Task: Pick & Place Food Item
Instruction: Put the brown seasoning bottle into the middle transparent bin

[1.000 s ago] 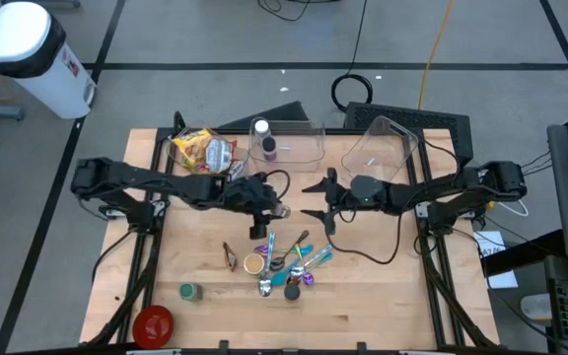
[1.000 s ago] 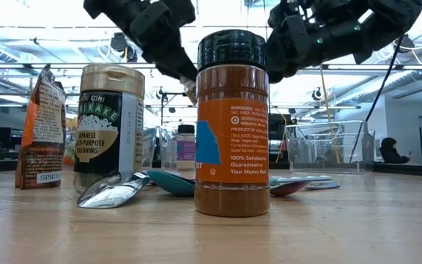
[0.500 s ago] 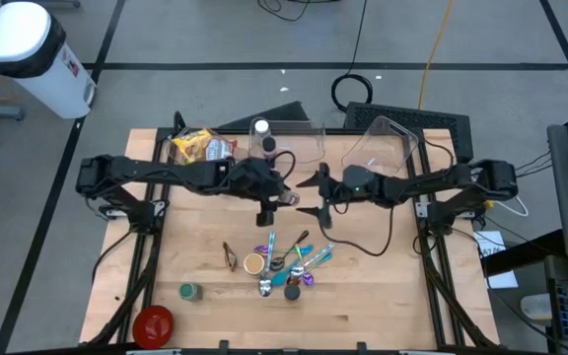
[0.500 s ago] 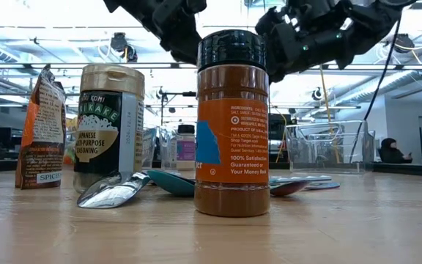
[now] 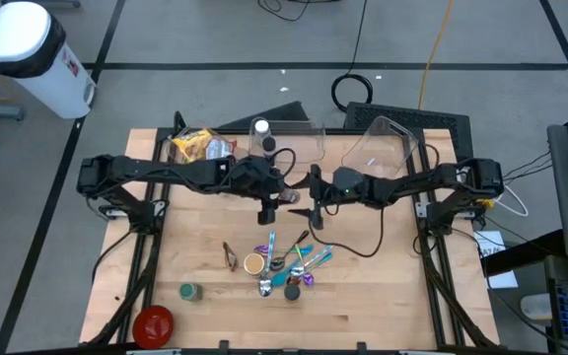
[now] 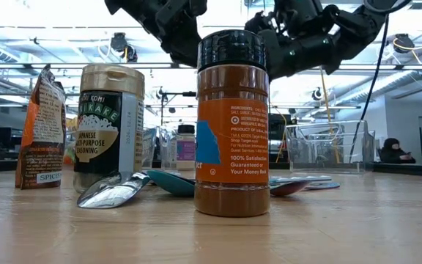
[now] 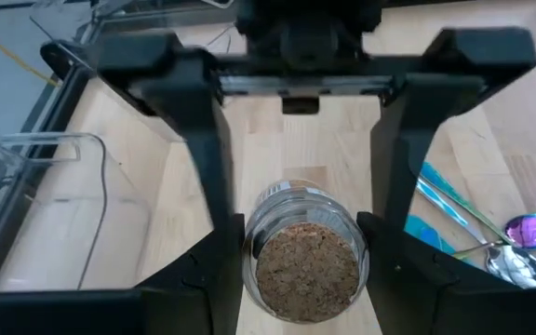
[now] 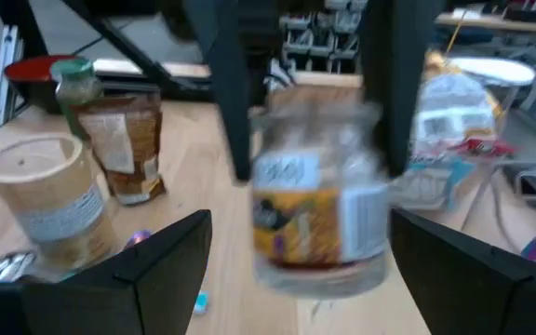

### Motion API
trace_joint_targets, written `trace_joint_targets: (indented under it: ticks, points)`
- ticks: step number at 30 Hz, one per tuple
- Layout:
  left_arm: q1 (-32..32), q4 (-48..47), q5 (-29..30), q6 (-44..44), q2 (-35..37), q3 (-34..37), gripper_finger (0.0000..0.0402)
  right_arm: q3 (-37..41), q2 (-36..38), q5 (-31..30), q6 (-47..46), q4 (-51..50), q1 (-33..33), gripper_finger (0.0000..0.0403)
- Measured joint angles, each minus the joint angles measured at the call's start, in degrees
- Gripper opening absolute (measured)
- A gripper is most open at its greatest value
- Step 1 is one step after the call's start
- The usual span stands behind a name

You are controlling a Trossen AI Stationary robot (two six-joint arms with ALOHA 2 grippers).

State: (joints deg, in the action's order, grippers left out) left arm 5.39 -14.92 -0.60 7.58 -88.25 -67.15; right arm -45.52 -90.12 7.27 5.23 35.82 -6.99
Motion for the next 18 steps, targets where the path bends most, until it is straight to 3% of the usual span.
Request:
trace_joint_targets:
  ticks: [7,18]
  points:
    - [-0.26,-0.01,0.0,-1.23,0.0,0.04,0.0181,-0.17,-0.68,0.28,-0.36,0.81,0.49,0.0292]
    - [-0.33,-0.07,-0.35,-2.19,-0.02,0.08,0.0181,-0.11,-0.24,0.09,1.22,-0.39,0.68,0.0199]
